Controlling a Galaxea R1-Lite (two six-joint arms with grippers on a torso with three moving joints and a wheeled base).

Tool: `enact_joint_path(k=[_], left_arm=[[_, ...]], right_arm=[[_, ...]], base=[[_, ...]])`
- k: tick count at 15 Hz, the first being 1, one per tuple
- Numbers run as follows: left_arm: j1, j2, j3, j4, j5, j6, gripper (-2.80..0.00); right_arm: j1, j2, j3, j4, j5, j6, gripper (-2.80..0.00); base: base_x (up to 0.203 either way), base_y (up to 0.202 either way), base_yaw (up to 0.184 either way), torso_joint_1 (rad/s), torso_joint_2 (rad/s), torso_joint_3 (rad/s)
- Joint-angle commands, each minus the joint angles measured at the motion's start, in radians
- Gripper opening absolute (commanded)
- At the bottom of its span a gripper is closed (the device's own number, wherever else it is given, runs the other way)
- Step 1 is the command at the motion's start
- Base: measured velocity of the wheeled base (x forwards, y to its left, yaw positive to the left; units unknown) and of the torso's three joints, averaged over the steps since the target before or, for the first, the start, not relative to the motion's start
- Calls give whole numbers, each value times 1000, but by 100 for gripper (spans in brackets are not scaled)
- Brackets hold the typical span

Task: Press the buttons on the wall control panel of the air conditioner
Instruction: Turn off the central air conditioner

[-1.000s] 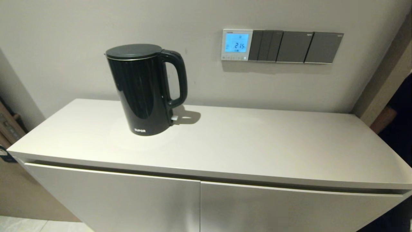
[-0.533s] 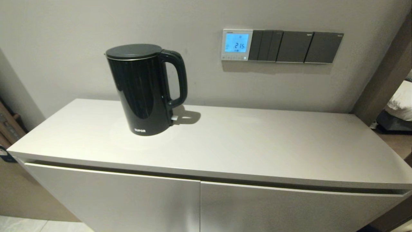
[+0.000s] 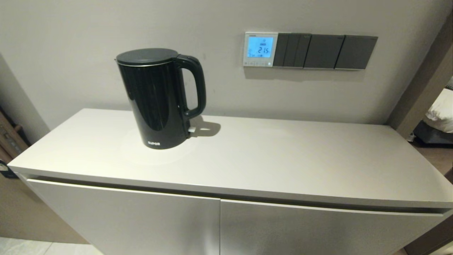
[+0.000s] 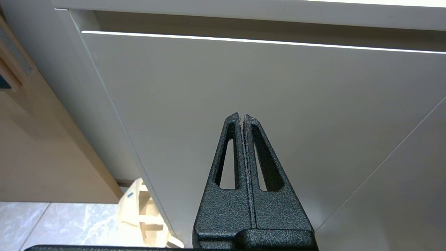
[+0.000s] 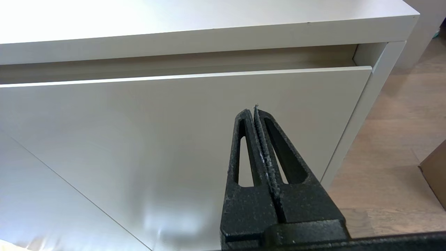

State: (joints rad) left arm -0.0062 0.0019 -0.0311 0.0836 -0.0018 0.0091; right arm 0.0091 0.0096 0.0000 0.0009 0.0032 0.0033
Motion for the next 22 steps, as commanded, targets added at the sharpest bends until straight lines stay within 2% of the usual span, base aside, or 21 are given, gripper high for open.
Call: enact_joint_path(k=[1, 9, 11, 17, 19, 22], left_arm=[[0, 0, 0, 1, 0, 0, -280], [0, 0, 0, 1, 0, 0, -280], [0, 0, 0, 1, 0, 0, -280], [0, 0, 0, 1, 0, 0, -280], [0, 0, 0, 1, -1, 0, -280], [0, 0, 0, 1, 0, 0, -280]], right_arm=[[0, 1, 2, 1, 1, 1, -280], [0, 0, -2, -2, 0, -7, -280], [1, -1, -37, 5, 1, -15, -280], [0, 106, -277, 27, 0, -28, -280], [0, 201, -389, 22, 0, -32, -280], [0, 390, -623, 18, 4, -32, -280]], base=[[0, 0, 0, 0, 0, 0], [0, 0, 0, 0, 0, 0], [0, 0, 0, 0, 0, 0], [0, 0, 0, 0, 0, 0], [0, 0, 0, 0, 0, 0], [0, 0, 0, 0, 0, 0]])
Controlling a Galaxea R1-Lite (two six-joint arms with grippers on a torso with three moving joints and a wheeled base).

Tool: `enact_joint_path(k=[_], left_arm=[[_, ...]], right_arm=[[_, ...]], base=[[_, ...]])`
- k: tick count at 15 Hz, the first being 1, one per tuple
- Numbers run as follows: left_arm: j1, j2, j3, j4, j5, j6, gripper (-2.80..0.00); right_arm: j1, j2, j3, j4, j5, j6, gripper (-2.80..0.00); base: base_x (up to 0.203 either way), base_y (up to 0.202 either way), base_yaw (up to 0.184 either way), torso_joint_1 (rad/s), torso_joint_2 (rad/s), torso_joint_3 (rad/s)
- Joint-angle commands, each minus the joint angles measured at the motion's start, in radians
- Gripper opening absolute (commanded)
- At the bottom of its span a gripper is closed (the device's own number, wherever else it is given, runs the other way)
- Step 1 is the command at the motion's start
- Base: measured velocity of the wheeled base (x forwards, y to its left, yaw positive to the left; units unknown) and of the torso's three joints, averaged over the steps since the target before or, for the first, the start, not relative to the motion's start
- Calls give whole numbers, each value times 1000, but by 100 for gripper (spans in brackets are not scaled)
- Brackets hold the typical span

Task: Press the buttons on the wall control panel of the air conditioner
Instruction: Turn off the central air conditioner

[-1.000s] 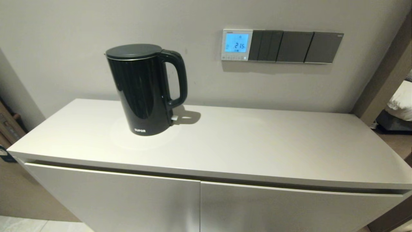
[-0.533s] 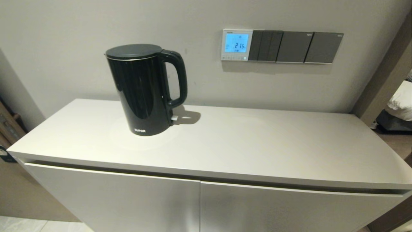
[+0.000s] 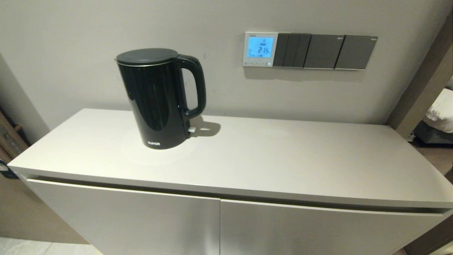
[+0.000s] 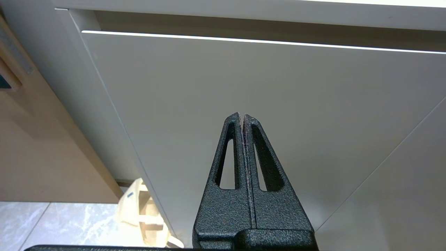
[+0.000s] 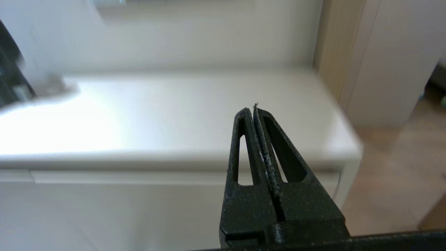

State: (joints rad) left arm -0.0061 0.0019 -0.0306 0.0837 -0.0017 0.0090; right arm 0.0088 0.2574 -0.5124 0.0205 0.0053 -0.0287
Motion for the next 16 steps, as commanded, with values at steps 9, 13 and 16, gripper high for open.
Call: enact_joint_path(k=[9, 13, 16], left_arm=[[0, 0, 0, 1, 0, 0, -280], [0, 0, 0, 1, 0, 0, -280], [0, 0, 0, 1, -1, 0, -280]], right_arm=[[27, 891, -622, -253, -205, 130, -280], [345, 1122, -795, -357, -551, 176, -280], [445, 1284, -860, -466, -726, 174, -280]], base=[[0, 0, 0, 0, 0, 0], [0, 0, 0, 0, 0, 0], [0, 0, 0, 0, 0, 0]])
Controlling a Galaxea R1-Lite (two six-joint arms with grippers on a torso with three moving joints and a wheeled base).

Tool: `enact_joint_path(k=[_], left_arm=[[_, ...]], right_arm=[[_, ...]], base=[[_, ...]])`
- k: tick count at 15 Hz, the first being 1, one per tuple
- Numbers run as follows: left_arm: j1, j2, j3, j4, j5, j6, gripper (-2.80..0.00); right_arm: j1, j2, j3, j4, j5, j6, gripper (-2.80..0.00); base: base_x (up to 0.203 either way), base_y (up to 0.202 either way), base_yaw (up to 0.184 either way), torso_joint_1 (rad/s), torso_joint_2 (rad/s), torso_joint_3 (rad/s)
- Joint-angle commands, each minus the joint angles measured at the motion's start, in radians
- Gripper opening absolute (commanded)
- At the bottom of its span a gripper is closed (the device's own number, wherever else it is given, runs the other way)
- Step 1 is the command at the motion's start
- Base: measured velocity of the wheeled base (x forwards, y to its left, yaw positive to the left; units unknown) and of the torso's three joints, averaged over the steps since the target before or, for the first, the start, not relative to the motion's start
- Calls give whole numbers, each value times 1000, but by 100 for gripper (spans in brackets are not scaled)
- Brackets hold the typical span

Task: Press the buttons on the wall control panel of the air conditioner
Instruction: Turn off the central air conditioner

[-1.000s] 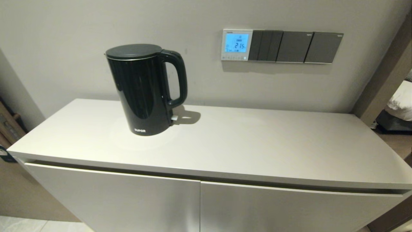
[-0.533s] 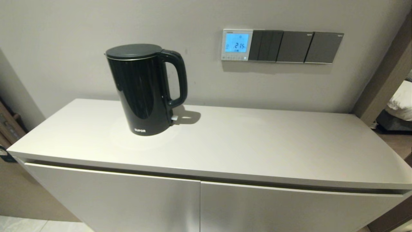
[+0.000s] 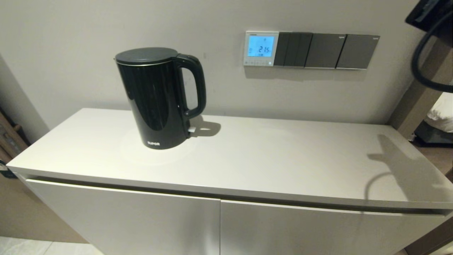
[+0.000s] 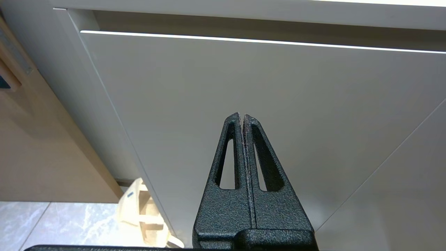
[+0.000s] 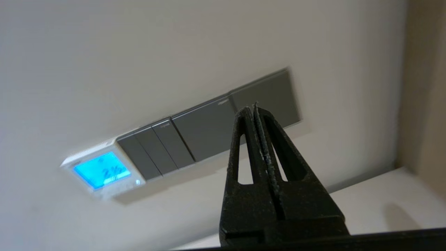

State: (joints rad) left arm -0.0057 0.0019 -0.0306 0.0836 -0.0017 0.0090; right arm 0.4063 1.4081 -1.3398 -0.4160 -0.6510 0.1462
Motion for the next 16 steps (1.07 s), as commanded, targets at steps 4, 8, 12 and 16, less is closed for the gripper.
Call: enact_joint_path(k=[4, 8, 12, 16], left_arm=[[0, 0, 0, 1, 0, 0, -280], [0, 0, 0, 1, -1, 0, -280], [0, 0, 0, 1, 0, 0, -280], [0, 0, 0, 1, 0, 0, -280]], right_arm=[[64, 275, -85, -129, -120, -5, -280], [66, 423, -157, -215, -112, -17, -280], [112, 521, -233, -244, -85, -19, -280], [164, 533, -239, -265, -77, -21, -280]], base=[[0, 0, 0, 0, 0, 0], [0, 0, 0, 0, 0, 0], [0, 0, 0, 0, 0, 0], [0, 0, 0, 0, 0, 0]])
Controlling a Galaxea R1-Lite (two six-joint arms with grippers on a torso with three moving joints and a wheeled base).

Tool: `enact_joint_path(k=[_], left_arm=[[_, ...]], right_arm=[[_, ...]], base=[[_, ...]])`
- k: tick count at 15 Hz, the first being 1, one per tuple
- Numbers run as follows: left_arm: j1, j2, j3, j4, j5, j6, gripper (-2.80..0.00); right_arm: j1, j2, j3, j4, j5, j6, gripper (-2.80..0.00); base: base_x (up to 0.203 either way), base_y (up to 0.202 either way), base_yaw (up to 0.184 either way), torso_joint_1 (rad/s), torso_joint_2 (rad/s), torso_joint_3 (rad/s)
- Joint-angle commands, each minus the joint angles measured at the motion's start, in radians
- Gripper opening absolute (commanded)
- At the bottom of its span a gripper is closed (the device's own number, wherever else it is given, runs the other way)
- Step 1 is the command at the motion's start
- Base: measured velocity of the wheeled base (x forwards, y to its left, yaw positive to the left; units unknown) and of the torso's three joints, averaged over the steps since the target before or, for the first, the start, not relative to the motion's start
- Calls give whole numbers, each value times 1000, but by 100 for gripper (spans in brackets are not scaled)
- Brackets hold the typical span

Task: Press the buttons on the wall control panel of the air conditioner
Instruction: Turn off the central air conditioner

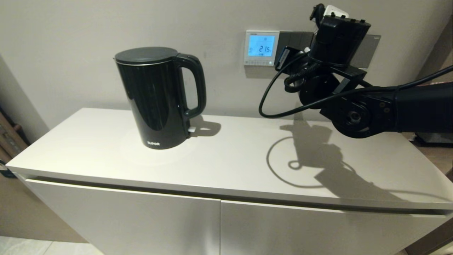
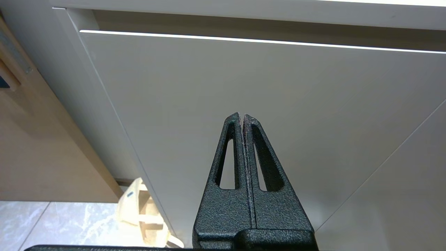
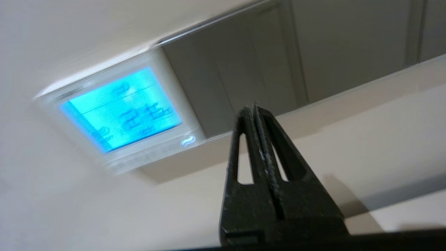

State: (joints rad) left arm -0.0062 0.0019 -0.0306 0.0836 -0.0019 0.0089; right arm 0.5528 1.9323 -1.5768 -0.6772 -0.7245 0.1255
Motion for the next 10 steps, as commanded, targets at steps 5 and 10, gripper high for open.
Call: enact_joint_path(k=[5, 10], left_arm=[[0, 0, 0, 1, 0, 0, -280], [0, 0, 0, 1, 0, 0, -280]], right_arm=[[28, 73, -27, -66, 51, -26, -280], [22, 129, -71, -68, 81, -35, -280]], base=[[0, 0, 0, 0, 0, 0], [0, 0, 0, 0, 0, 0]])
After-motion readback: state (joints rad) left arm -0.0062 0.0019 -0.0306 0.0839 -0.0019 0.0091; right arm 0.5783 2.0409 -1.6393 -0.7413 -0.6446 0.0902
